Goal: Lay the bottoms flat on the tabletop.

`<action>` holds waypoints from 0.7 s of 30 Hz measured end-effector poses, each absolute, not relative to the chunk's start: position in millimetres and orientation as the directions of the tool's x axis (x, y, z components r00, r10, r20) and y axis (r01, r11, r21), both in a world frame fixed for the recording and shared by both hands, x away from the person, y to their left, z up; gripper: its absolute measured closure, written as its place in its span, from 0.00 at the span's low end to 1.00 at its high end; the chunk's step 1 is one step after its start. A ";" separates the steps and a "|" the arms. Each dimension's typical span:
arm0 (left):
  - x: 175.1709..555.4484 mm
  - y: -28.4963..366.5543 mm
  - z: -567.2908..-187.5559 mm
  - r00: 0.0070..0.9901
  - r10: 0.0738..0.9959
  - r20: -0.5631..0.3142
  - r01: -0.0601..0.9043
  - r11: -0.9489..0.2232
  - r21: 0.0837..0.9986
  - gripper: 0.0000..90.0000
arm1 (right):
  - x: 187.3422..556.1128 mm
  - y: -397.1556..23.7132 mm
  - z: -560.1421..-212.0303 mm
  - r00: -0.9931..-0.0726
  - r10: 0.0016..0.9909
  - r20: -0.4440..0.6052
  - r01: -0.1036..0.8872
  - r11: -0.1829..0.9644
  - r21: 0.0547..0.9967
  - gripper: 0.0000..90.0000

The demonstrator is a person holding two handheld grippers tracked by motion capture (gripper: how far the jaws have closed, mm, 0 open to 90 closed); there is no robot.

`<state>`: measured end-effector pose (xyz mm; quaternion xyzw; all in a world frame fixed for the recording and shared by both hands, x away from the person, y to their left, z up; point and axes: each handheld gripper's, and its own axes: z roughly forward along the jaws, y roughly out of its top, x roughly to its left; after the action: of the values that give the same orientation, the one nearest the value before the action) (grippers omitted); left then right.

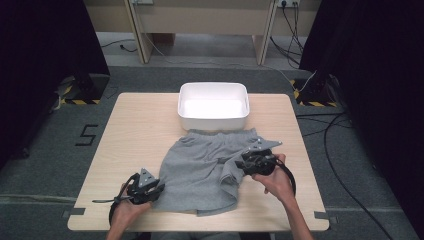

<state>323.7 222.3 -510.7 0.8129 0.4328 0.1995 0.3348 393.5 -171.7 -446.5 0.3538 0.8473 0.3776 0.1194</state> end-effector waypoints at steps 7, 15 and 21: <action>323.9 222.1 -511.4 0.538 0.842 0.019 0.578 -0.385 0.720 0.75 | 374.5 -181.1 -482.1 -0.678 0.722 0.134 0.587 0.424 0.689 0.57; 322.7 222.5 -512.6 0.534 0.845 0.016 0.573 -0.376 0.728 0.75 | 375.1 -159.4 -504.7 -0.671 0.725 0.152 0.605 0.418 0.678 0.59; 322.8 223.7 -513.1 0.535 0.845 0.006 0.574 -0.369 0.731 0.75 | 370.0 -163.8 -495.7 -0.711 0.698 0.087 0.531 0.451 0.717 0.86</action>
<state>322.8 223.7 -513.1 0.8041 0.4412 0.1947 0.3476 370.0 -163.8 -495.7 0.3639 0.8445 0.3770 0.1109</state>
